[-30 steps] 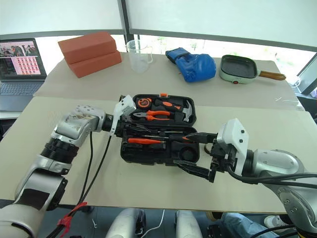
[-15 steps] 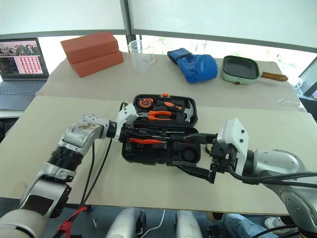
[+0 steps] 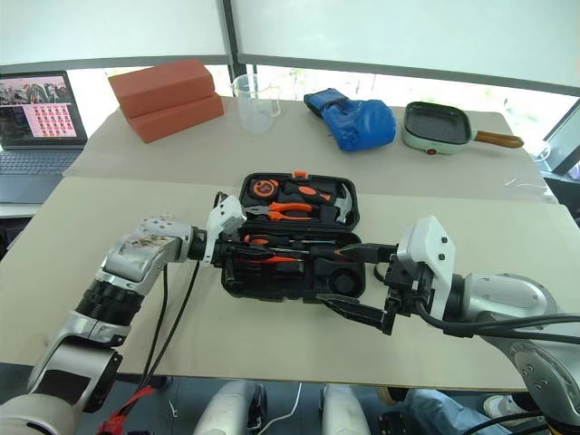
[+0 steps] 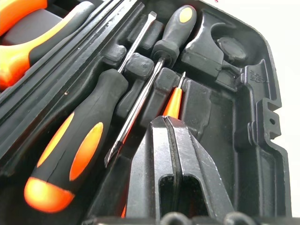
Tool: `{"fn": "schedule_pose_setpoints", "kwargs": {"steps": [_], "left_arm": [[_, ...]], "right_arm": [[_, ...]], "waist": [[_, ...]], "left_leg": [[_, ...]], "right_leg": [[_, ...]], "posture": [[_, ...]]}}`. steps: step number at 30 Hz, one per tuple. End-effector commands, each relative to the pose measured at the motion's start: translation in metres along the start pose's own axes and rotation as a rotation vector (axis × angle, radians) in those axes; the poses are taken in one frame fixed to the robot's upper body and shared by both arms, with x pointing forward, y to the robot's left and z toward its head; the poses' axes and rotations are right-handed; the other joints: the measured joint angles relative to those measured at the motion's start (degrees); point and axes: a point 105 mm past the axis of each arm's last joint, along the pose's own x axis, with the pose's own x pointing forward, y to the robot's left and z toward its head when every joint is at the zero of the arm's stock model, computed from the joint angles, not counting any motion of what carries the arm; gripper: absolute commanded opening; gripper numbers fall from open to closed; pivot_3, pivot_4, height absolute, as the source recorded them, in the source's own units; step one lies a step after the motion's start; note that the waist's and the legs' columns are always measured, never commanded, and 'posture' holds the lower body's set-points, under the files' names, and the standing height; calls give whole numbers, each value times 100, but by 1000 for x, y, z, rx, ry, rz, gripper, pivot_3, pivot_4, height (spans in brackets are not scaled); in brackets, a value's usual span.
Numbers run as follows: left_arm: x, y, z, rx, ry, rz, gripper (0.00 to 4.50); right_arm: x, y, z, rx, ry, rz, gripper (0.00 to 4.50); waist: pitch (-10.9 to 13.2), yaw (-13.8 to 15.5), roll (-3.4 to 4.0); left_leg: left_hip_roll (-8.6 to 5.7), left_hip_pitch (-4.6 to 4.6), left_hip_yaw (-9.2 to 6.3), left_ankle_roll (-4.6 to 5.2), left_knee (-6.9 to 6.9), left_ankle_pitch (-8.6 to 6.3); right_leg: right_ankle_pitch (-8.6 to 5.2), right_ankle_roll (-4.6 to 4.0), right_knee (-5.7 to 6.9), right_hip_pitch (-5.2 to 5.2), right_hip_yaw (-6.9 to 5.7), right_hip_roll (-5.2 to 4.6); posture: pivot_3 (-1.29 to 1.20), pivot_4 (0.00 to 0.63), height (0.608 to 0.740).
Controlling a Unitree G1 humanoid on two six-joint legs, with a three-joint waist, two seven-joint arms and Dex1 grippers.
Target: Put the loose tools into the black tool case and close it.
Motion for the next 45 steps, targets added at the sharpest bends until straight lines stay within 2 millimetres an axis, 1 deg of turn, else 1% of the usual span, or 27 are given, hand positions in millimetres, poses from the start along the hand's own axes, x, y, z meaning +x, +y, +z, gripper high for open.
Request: {"fn": "schedule_pose_setpoints", "kwargs": {"steps": [1, 6, 9, 11, 13, 14, 18, 25, 35, 37, 40, 41, 44, 45], "left_arm": [[-4, 2, -16, -30, 42, 27, 20], [-10, 4, -21, -32, 58, 39, 20], [-12, 5, 1, -109, -49, 26, 20], [-13, 6, 14, -117, -86, 15, 20], [-13, 10, 21, -107, -93, 14, 20], [-12, 12, 21, -105, -85, 18, 20], [-4, 13, 10, -94, -38, 16, 20], [5, 6, -5, -85, 23, -19, 20], [-4, -6, -29, -44, 94, -34, 20], [-7, -3, -31, -43, 87, -1, 20], [-11, 2, -28, -41, 61, 31, 20], [-12, 3, -22, -36, 33, 34, 20], [-21, -1, 5, -11, -89, 0, 20], [-23, -2, 10, -9, -113, -10, 20]], "right_arm": [[0, -1, 7, -26, -24, -4, 4500], [1, -2, 7, -26, -27, -3, 4500], [1, -3, 6, -27, -24, -3, 4500], [1, -3, 6, -25, -24, -1, 4500], [1, -3, 6, -24, -23, 1, 4500], [2, -3, 6, -24, -23, 1, 4500], [2, -3, 7, -25, -24, 0, 4500], [1, -2, 7, -25, -23, -7, 4500], [1, -1, 7, -23, -29, -13, 4500], [2, -2, 8, -19, -35, -13, 4500], [3, -2, 9, -13, -45, -8, 4500], [3, -2, 9, -14, -45, -7, 4500], [3, -2, 9, -14, -44, -5, 4500], [3, -2, 9, -14, -44, -4, 4500]], "waist": [[-1, 0, 1], [-1, -13, 2], [-2, -8, 2], [-1, 3, 2], [-1, 8, 1], [-1, 9, 1], [-1, 4, 1], [-1, 1, 1], [-5, -14, 7], [-6, -10, 8], [-7, -5, 8], [-7, -6, 8], [-7, -11, 8], [-7, -14, 8]], "left_leg": [[0, 1, 0, 0, 0, 0], [1, 3, 1, 0, -1, 0], [1, 2, 0, 0, -1, 0], [0, 0, 1, 0, 0, 0], [-1, -3, 0, 0, 1, 0], [-2, -4, 1, 0, 2, 0], [-3, -3, 0, 0, 0, 0], [-2, -3, 1, 0, 0, 0], [1, 3, 1, 0, -3, 0], [1, 4, 1, 0, -3, 0], [1, 5, 1, 0, -2, 0], [0, 5, 1, 0, -2, 0], [0, 5, 1, 0, -2, 0], [1, 3, 1, 0, -2, 0]], "right_leg": [[0, 0, 0, 0, 0, 0], [0, 0, 1, 0, 2, 1], [0, 0, 1, -1, 1, 1], [0, 0, 2, -1, 1, 0], [0, 1, 2, -3, 0, -1], [0, 1, 1, -3, 0, -1], [0, 1, 0, -3, 1, 0], [0, 0, 1, -3, 2, 1], [0, 0, 1, -2, 5, 2], [0, 0, 1, 0, 5, 1], [0, 0, 1, 3, 5, 0], [0, 0, 1, 3, 5, 0], [0, 0, 4, -1, 5, 1], [0, -1, 4, -3, 6, 2]], "posture": [[0, 150, 738], [0, 150, 738], [0, 150, 738], [0, 150, 738], [0, 150, 738], [0, 150, 738], [0, 150, 738], [0, 150, 738], [0, 150, 738], [0, 150, 738], [0, 150, 738], [0, 150, 738], [0, 150, 738], [0, 150, 738]]}}
